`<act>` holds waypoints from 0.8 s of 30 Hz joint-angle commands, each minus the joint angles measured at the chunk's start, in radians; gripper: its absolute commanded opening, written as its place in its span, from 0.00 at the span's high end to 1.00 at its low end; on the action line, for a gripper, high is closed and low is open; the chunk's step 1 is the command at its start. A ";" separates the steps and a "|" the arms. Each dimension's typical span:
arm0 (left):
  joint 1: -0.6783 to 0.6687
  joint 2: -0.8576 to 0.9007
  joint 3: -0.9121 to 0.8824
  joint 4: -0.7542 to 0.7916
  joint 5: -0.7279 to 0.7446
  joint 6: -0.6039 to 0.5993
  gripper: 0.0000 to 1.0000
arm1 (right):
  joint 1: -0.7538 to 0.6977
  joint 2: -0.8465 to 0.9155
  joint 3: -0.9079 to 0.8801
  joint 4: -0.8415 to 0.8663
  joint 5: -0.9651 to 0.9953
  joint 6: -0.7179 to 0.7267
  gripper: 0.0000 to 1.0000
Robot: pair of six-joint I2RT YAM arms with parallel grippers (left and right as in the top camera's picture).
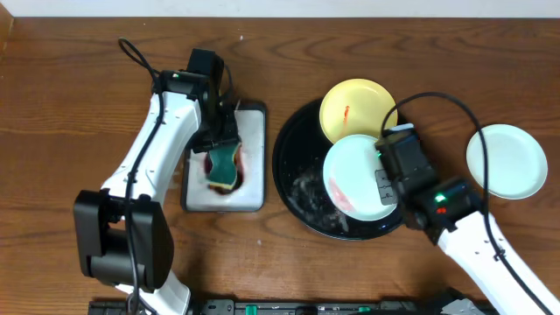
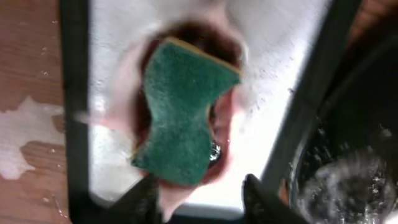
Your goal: Clean dirty plates on tray and stack at the side
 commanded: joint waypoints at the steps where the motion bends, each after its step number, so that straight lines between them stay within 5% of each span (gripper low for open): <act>1: 0.003 -0.105 0.005 -0.011 0.040 0.009 0.48 | 0.099 -0.013 0.016 -0.005 0.251 -0.026 0.99; 7: 0.003 -0.241 0.005 -0.050 0.040 0.008 0.42 | 0.271 -0.013 0.020 0.002 0.521 -0.106 0.99; 13: 0.002 -0.304 0.005 -0.085 0.040 0.008 0.19 | 0.403 -0.014 0.047 0.004 0.597 -0.121 0.99; 24: 0.002 -0.304 0.005 -0.086 0.040 0.008 0.17 | 0.483 -0.014 0.148 0.006 0.735 -0.276 0.99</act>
